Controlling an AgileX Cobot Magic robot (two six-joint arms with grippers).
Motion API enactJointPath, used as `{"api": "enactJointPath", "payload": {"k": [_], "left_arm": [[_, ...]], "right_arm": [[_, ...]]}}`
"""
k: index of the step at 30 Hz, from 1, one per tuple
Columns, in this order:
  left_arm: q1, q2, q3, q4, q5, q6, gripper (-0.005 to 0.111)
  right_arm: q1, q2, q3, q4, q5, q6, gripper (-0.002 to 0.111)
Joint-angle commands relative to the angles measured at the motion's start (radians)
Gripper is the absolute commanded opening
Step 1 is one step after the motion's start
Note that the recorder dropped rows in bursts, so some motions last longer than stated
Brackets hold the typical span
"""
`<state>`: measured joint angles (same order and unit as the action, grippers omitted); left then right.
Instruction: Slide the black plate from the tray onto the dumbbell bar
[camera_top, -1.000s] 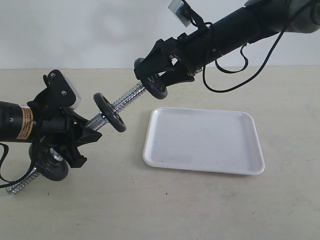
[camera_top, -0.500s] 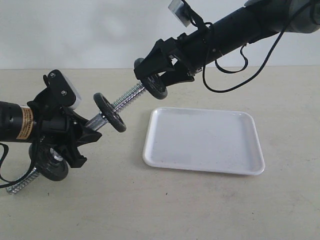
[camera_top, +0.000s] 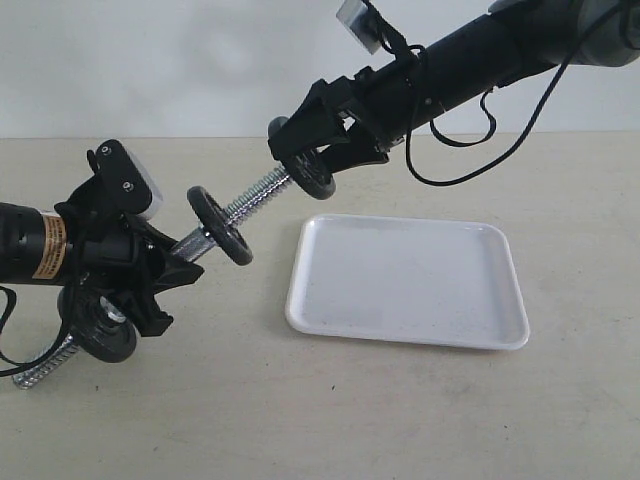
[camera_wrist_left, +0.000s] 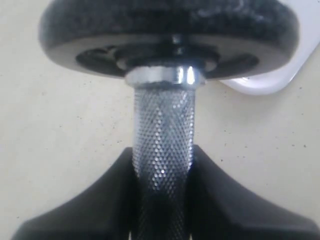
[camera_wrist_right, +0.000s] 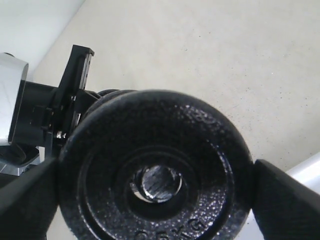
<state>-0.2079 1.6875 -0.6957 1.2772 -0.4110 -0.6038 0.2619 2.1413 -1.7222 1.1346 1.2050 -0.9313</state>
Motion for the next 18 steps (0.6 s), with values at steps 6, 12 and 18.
{"api": "enactJointPath", "payload": {"k": [6,12,18], "left_arm": [[-0.002,-0.058,-0.037,-0.026,-0.41,0.004,0.004],[-0.002,-0.058,-0.037,-0.017,-0.418,0.004,0.004],[-0.002,-0.058,-0.037,-0.001,-0.438,0.004,0.004]], "right_arm": [[0.003,-0.015,-0.015,0.088,0.016,-0.013,0.0],[0.003,-0.015,-0.015,0.094,0.016,-0.014,0.0],[0.003,-0.015,-0.015,0.117,0.016,-0.019,0.0]]}}
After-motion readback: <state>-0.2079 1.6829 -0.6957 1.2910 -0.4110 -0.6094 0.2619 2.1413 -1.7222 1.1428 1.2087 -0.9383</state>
